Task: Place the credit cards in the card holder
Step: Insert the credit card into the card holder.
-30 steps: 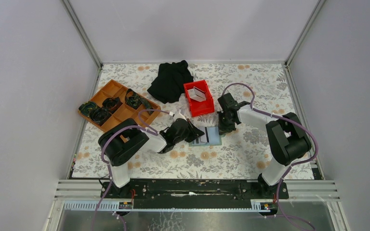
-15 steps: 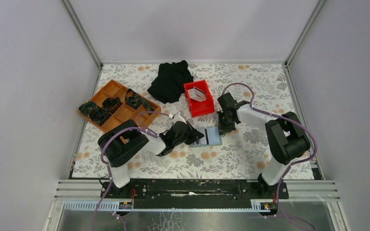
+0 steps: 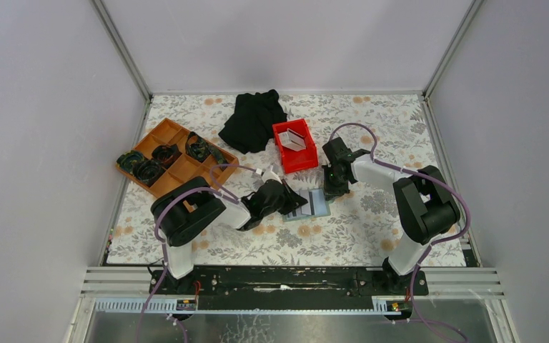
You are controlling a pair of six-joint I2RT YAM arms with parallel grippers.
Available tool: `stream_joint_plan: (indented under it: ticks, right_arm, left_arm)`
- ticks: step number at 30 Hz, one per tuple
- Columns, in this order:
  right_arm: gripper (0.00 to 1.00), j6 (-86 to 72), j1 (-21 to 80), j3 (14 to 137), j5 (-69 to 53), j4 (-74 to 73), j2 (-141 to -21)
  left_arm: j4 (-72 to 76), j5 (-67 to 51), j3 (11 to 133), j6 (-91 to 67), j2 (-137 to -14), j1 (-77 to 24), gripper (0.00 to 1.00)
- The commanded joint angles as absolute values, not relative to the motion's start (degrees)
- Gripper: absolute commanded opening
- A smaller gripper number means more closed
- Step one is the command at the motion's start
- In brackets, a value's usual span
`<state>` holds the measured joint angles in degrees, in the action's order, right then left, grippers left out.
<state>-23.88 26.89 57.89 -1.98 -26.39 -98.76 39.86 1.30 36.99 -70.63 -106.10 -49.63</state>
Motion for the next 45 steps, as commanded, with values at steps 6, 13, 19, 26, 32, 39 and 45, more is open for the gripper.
stream_joint_plan:
  ticks: [6, 13, 19, 26, 32, 39, 45]
  right_arm:
    - [0.00, -24.7, 28.1, 57.3, 0.4, -24.8, -102.7]
    - [0.00, -24.7, 28.1, 57.2, 0.8, -24.9, -102.5]
    - [0.00, -24.7, 28.2, 57.1, 1.0, -24.9, -102.2]
    - [0.00, -24.9, 28.1, 57.3, 0.8, -24.5, -101.9]
    - [0.00, -25.1, 28.2, 56.9, 0.5, -24.1, -101.5]
    - [0.00, -25.1, 28.2, 55.9, 0.5, -23.7, -100.9]
    - [0.00, -25.1, 28.1, 55.7, 0.4, -23.6, -100.8]
  left_arm:
    - [25.3, 1.7, 40.6, -66.9, -107.6, -52.9, 0.34]
    - [14.3, 5.2, 44.0, -64.7, -105.7, -53.5, 0.58]
    - [6.2, 8.6, 46.1, -62.5, -102.7, -53.5, 0.63]
    - [-0.3, 10.6, 47.4, -61.3, -100.2, -53.5, 0.70]
    - [-2.8, 12.2, 48.0, -61.1, -98.7, -53.5, 0.71]
    - [-3.8, 14.2, 47.6, -62.0, -97.0, -53.5, 0.63]
    - [-2.5, 16.6, 46.4, -61.9, -94.5, -53.5, 0.58]
